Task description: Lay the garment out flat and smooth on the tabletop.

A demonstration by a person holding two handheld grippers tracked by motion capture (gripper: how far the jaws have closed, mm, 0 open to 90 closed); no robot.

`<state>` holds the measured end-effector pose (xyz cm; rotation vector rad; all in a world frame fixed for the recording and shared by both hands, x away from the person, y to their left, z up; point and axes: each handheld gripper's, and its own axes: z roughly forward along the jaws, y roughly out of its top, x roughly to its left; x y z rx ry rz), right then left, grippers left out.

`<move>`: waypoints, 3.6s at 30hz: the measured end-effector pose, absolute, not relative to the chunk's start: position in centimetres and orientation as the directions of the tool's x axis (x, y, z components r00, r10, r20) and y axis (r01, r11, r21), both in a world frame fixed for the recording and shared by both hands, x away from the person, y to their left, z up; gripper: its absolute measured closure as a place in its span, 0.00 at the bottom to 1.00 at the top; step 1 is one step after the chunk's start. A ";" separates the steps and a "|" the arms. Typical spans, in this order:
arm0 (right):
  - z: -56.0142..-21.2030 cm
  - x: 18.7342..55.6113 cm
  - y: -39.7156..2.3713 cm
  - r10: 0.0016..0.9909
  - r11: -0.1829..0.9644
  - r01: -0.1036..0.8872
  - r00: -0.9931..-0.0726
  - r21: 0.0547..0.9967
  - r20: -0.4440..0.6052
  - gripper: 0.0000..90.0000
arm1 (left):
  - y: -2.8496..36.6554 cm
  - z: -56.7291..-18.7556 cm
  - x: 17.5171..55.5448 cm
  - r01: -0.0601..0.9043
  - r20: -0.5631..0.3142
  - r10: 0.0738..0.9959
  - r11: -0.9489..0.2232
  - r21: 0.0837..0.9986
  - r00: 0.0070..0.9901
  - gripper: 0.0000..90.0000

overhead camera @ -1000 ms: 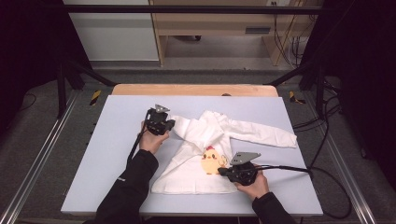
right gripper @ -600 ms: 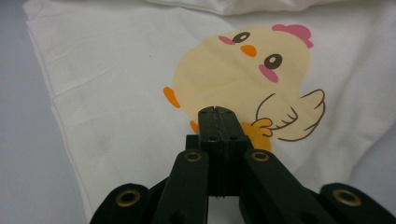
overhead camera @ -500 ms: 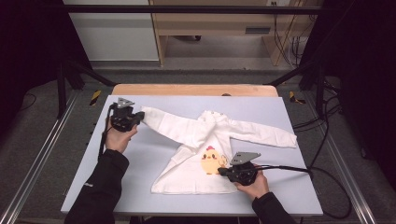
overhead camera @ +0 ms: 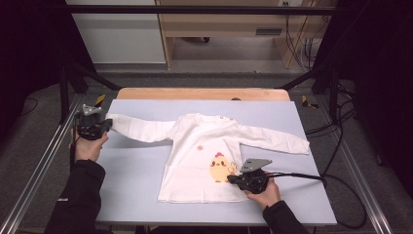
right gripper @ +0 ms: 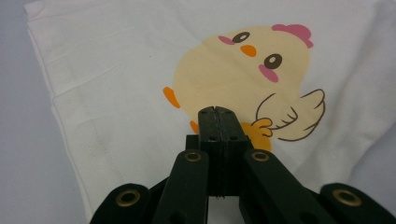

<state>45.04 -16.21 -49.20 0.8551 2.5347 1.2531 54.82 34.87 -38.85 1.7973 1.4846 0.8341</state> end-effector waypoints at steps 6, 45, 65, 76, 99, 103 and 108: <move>-49.2 45.0 -16.2 0.571 0.477 0.414 -0.816 0.775 0.085 1.00 | 37.0 -39.5 55.0 0.588 0.061 0.993 -0.108 0.802 0.100 0.98; -45.9 45.2 -18.6 0.605 0.342 0.399 -0.786 0.851 0.126 0.44 | 27.1 -42.0 47.9 0.428 -0.155 0.798 -0.139 0.893 0.582 0.07; -45.7 45.5 -20.2 0.664 0.292 0.492 -0.721 0.820 0.197 0.16 | 22.9 -45.9 44.1 0.466 -0.148 0.716 -0.269 0.843 0.682 0.01; -47.1 45.0 -19.9 0.706 0.341 0.523 -0.691 0.781 0.154 0.09 | 22.2 -47.6 44.1 0.511 -0.157 0.722 -0.302 0.804 0.674 0.01; -48.6 45.3 -19.3 0.720 0.424 0.521 -0.690 0.741 0.074 0.55 | 21.8 -48.1 44.0 0.568 -0.123 0.774 -0.336 0.751 0.621 0.53; -48.6 45.2 -19.3 0.721 0.426 0.515 -0.690 0.744 0.065 0.64 | 21.5 -48.1 44.0 0.578 -0.115 0.778 -0.351 0.737 0.618 0.61; -48.7 45.0 -19.1 0.711 0.422 0.509 -0.699 0.750 0.075 0.73 | 21.4 -48.0 44.0 0.589 -0.119 0.780 -0.352 0.727 0.614 0.72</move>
